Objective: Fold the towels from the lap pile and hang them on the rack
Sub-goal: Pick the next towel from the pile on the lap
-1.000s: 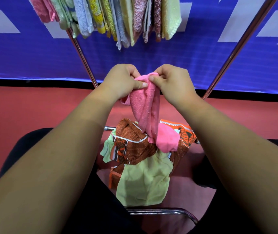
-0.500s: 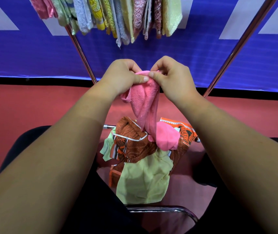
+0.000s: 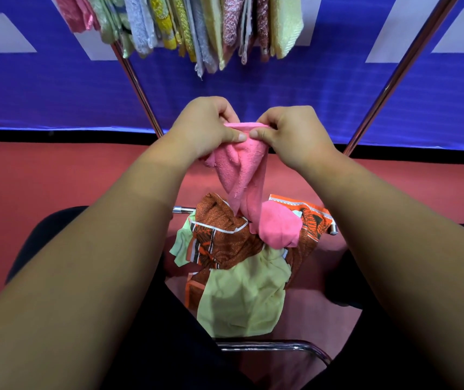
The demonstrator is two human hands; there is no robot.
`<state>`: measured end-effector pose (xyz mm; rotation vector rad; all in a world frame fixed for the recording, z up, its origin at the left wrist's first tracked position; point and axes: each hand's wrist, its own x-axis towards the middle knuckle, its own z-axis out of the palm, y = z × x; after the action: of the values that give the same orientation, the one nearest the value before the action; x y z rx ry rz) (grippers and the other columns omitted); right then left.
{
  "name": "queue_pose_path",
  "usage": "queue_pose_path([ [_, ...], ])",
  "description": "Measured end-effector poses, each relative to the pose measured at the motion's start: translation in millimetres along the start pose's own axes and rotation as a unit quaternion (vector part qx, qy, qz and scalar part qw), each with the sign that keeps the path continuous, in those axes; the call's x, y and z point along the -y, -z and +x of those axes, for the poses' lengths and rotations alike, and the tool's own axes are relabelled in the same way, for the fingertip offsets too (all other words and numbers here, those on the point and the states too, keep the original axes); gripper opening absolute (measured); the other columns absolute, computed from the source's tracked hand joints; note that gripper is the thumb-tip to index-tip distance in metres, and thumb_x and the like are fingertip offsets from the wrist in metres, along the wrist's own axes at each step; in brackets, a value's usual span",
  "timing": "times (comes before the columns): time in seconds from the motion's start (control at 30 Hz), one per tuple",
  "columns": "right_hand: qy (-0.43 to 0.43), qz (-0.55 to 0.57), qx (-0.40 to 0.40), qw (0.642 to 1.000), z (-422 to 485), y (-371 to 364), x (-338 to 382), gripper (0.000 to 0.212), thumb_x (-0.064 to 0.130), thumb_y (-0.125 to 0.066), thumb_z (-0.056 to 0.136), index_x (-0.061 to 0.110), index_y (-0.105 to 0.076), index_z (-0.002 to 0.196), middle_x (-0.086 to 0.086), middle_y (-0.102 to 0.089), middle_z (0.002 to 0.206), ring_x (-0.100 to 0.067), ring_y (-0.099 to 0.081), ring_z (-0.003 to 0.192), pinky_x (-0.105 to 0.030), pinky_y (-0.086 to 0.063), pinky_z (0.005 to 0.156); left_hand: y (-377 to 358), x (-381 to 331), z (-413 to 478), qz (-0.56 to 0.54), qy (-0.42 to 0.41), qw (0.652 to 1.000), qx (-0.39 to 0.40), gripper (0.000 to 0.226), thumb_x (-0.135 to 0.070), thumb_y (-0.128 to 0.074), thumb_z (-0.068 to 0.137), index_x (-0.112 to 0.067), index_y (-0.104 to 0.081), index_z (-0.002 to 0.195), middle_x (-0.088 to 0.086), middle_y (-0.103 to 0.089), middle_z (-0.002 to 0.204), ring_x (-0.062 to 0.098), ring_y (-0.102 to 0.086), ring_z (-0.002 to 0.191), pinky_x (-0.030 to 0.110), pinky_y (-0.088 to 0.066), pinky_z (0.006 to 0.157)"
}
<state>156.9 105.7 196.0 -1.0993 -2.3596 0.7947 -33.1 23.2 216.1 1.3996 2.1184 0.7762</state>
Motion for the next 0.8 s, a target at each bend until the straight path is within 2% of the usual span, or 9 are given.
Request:
queue_pose_path([
  [0.13,-0.002,-0.033,0.004,0.999,-1.5,0.6,1.0,0.019,0.041,-0.076,0.096,0.023,-0.079,0.103,0.002,-0.074,0.085,-0.017,-0.069,0.083,-0.032,-0.051,0.07,0.7,4.5,2.2,0.136,-0.014,0.991,0.006,0.031,-0.024,-0.095,0.074,-0.018,-0.072,0.094,-0.003,-0.069,0.082,0.017,-0.069,0.073,0.023,-0.048,0.052],
  [0.23,-0.008,-0.053,0.003,0.999,-1.8,2.2,0.5,0.025,0.045,-0.073,0.097,0.022,-0.079,0.1,0.0,-0.073,0.081,-0.021,-0.069,0.083,-0.035,-0.053,0.071,2.2,11.2,6.3,0.19,0.005,0.982,-0.003,0.025,-0.025,-0.092,0.08,-0.017,-0.074,0.095,0.003,-0.072,0.091,0.023,-0.069,0.089,0.03,-0.049,0.07],
  [0.3,-0.02,-0.052,-0.004,0.998,-1.9,4.6,0.1,0.029,0.046,-0.073,0.097,0.018,-0.078,0.096,-0.004,-0.073,0.078,-0.024,-0.07,0.08,-0.041,-0.058,0.074,4.9,15.5,7.0,0.178,0.023,0.984,-0.016,0.022,-0.027,-0.091,0.082,-0.018,-0.073,0.091,0.004,-0.072,0.091,0.023,-0.067,0.088,0.029,-0.047,0.074],
  [0.43,-0.043,-0.038,-0.014,0.998,-5.2,13.5,1.5,0.028,0.045,-0.074,0.097,0.017,-0.076,0.093,-0.004,-0.073,0.07,-0.02,-0.072,0.072,-0.039,-0.059,0.072,10.9,23.4,7.5,0.087,0.048,0.994,-0.04,0.023,-0.028,-0.093,0.079,-0.018,-0.073,0.085,0.003,-0.073,0.082,0.021,-0.066,0.077,0.032,-0.053,0.074],
  [0.53,-0.046,-0.02,-0.034,0.998,-13.4,22.2,3.8,0.019,0.038,-0.073,0.099,0.02,-0.076,0.096,0.0,-0.075,0.07,-0.013,-0.074,0.07,-0.033,-0.058,0.072,13.9,21.8,0.7,-0.041,0.065,0.996,-0.052,0.017,-0.017,-0.091,0.08,-0.017,-0.075,0.085,0.002,-0.072,0.075,0.019,-0.066,0.068,0.032,-0.058,0.069],
  [0.6,-0.046,-0.005,-0.06,0.997,-20.8,27.2,4.0,0.01,0.031,-0.071,0.099,0.021,-0.074,0.097,0.002,-0.075,0.07,-0.009,-0.073,0.071,-0.033,-0.059,0.074,15.0,18.6,-10.1,-0.124,0.069,0.988,-0.059,0.013,-0.01,-0.088,0.081,-0.016,-0.078,0.086,0.008,-0.075,0.076,0.023,-0.07,0.069,0.043,-0.065,0.073],
  [0.7,-0.085,0.115,-0.08,0.986,-35.3,35.3,10.1,0.006,0.015,-0.064,0.102,0.017,-0.07,0.1,-0.003,-0.076,0.072,-0.011,-0.076,0.067,-0.039,-0.065,0.075,18.0,10.7,-29.4,-0.225,0.058,0.97,-0.07,0.013,-0.009,-0.086,0.079,-0.019,-0.081,0.085,0.011,-0.078,0.08,0.028,-0.074,0.078,0.061,-0.064,0.081],
  [0.73,-0.103,0.17,-0.083,0.976,-40.1,39.1,14.7,0.007,0.012,-0.062,0.104,0.014,-0.068,0.101,-0.008,-0.077,0.076,-0.017,-0.079,0.07,-0.041,-0.066,0.074,20.3,5.4,-36.0,-0.237,0.047,0.968,-0.074,0.012,-0.01,-0.085,0.081,-0.02,-0.082,0.086,0.008,-0.078,0.081,0.026,-0.074,0.078,0.059,-0.064,0.083],
  [0.8,-0.13,0.27,-0.084,0.95,-47.7,48.8,26.1,0.008,0.01,-0.056,0.107,0.008,-0.064,0.107,-0.015,-0.074,0.086,-0.023,-0.08,0.077,-0.041,-0.067,0.073,26.8,-7.2,-49.6,-0.247,0.017,0.966,-0.079,0.012,-0.009,-0.083,0.086,-0.019,-0.081,0.092,0.002,-0.077,0.082,0.015,-0.07,0.077,0.046,-0.065,0.082],
])
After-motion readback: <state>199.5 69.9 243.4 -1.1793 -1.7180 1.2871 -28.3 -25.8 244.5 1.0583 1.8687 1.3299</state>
